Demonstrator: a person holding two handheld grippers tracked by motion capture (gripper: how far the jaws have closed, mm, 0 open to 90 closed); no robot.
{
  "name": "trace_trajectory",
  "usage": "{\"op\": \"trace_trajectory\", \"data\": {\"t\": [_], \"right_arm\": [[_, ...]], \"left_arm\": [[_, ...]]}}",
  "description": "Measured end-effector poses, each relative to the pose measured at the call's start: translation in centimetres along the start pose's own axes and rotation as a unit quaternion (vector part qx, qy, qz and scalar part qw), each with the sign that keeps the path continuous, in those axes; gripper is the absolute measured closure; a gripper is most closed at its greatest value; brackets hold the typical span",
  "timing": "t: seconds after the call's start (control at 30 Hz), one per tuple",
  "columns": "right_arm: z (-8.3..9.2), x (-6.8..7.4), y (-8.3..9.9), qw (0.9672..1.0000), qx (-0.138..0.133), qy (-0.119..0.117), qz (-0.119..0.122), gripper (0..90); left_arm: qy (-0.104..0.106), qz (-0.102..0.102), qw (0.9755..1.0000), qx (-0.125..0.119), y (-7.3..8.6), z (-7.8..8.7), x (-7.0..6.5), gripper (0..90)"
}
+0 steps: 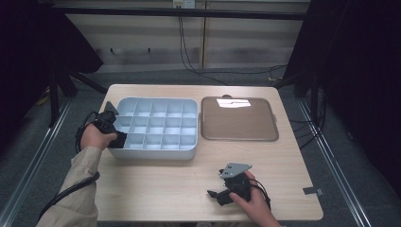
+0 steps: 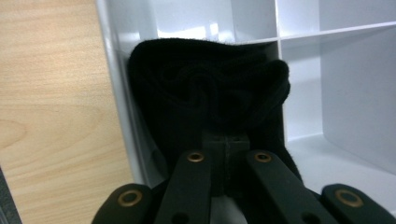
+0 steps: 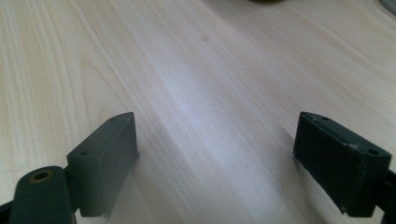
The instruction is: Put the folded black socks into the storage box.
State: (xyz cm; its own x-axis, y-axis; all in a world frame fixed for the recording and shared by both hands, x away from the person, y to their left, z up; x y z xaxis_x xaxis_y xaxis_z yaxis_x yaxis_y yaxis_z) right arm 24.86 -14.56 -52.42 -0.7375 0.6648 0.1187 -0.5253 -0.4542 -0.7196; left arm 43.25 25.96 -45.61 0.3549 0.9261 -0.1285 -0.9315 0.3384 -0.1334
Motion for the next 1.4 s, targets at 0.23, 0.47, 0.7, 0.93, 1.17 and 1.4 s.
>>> {"op": "trace_trajectory", "data": {"t": [0.23,0.47,0.7,0.93,1.17,1.4], "right_arm": [[0.00,0.00,0.00,1.0000,0.000,0.000,0.000,13.1],[0.00,0.00,0.00,1.0000,0.000,0.001,0.000,13.1],[0.00,0.00,0.00,1.0000,0.000,0.000,0.000,13.1],[0.00,0.00,0.00,1.0000,0.000,0.000,0.000,13.1],[0.00,-0.01,0.00,1.0000,0.000,0.000,0.001,13.1],[0.00,-0.01,0.00,1.0000,0.000,0.000,0.001,13.1]], "left_arm": [[0.001,0.001,1.0000,-0.001,0.12,-0.55,-0.02,90.0],[-0.007,-0.009,0.9999,0.001,0.20,-0.81,-0.18,90.0],[-0.011,-0.011,0.9999,0.006,0.18,-0.89,-0.42,90.0],[-0.008,-0.003,1.0000,0.004,0.36,-0.85,-0.54,90.0],[-0.004,-0.001,1.0000,0.002,0.54,-0.80,-0.52,90.0],[-0.004,-0.003,1.0000,0.006,0.58,-0.67,-0.67,90.0]]}}
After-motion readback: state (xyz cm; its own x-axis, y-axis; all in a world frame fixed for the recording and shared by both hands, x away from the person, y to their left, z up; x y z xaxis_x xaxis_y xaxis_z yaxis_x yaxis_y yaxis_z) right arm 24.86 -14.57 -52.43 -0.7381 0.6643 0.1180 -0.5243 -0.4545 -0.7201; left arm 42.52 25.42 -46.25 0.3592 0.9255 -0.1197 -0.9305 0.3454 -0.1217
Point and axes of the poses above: each handheld gripper's, and its own axes: z roughly backward along the jaws, y roughly out of its underside, x roughly to its left, the point moved 2 cm from there along -z, roughly forward along the jaws, and after that the axes turned 7 degrees about -z, right-handed, at the moved point
